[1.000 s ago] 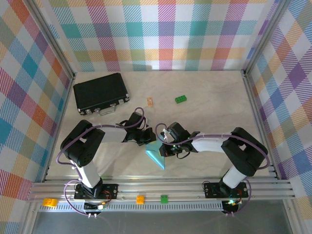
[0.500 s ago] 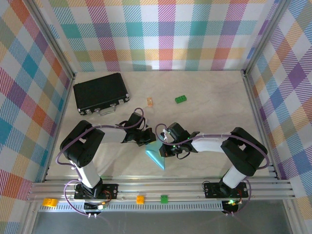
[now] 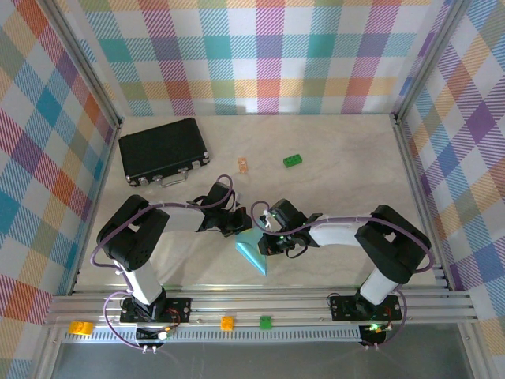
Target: Fold a paper plane with a square sheet of paper (pick it up from the middle)
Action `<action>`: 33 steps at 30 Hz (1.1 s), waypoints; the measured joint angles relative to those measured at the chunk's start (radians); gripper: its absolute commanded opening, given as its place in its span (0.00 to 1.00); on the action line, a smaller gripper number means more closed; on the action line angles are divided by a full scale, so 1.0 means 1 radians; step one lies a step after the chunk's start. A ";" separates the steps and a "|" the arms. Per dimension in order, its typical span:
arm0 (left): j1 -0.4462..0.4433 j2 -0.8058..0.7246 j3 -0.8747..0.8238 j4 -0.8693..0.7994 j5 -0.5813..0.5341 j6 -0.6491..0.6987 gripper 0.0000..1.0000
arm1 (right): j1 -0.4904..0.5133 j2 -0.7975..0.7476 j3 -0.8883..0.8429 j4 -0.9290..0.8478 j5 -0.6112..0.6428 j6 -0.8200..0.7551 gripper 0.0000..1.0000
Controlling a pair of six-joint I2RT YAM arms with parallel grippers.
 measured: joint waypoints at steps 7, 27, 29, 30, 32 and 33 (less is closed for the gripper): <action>0.000 0.000 0.000 0.000 0.000 0.000 0.00 | 0.000 0.000 0.000 0.001 0.002 0.000 0.00; 0.000 0.000 0.002 -0.005 -0.002 -0.003 0.00 | 0.002 0.016 0.001 0.012 0.002 0.000 0.00; 0.000 0.000 0.010 -0.017 -0.005 -0.001 0.00 | 0.002 0.016 0.001 0.014 0.002 0.001 0.00; 0.000 0.000 0.016 -0.031 -0.008 0.002 0.00 | 0.002 0.017 0.001 0.015 0.002 0.002 0.00; 0.000 0.000 0.034 -0.064 -0.016 0.007 0.03 | 0.002 0.020 0.002 0.021 0.002 0.008 0.00; 0.000 0.000 0.044 -0.084 -0.021 0.010 0.05 | 0.002 0.021 0.002 0.024 0.002 0.013 0.00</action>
